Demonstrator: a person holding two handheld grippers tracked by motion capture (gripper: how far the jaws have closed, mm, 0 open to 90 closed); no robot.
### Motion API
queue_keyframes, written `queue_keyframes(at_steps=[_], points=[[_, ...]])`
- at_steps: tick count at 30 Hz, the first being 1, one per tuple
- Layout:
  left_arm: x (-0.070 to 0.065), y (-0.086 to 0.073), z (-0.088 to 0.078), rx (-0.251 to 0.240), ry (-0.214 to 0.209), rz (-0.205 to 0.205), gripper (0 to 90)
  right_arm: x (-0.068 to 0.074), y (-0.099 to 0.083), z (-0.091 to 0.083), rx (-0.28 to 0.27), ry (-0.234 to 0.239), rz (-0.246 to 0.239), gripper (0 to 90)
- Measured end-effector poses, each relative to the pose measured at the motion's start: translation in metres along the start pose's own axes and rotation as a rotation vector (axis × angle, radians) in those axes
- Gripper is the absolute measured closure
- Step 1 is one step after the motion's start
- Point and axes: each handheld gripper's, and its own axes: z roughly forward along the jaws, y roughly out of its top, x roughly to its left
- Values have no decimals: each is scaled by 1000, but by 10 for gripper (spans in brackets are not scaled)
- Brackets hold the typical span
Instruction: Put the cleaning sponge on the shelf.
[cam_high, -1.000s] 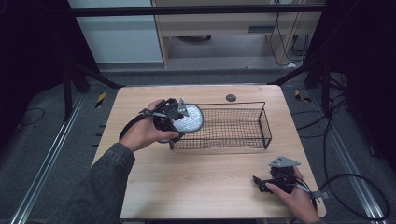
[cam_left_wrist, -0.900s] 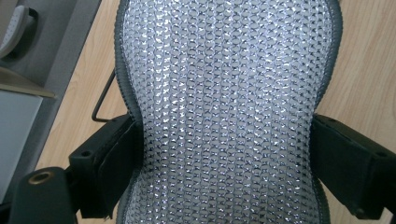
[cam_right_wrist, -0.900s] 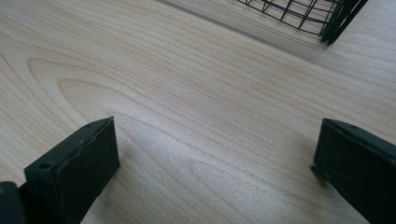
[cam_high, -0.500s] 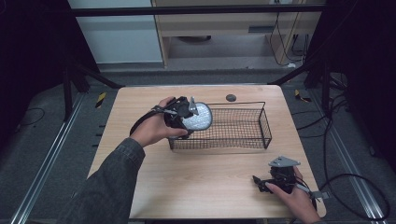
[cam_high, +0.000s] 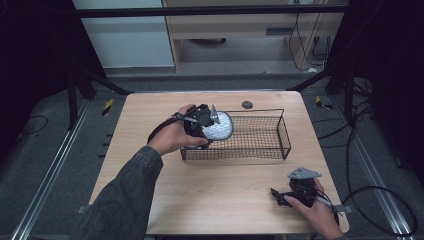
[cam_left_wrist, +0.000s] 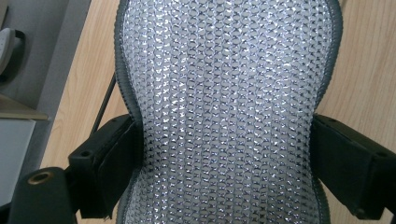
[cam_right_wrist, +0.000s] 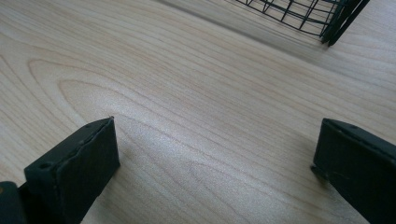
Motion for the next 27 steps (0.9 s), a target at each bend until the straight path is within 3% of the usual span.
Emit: queue_keyframes(at_steps=[12,27], points=[[3,8,13,5,-9,22,113,0,0,0,0,2,0,3],[7,11,30,16,-15,20,113,0,0,0,1,3,0,3]])
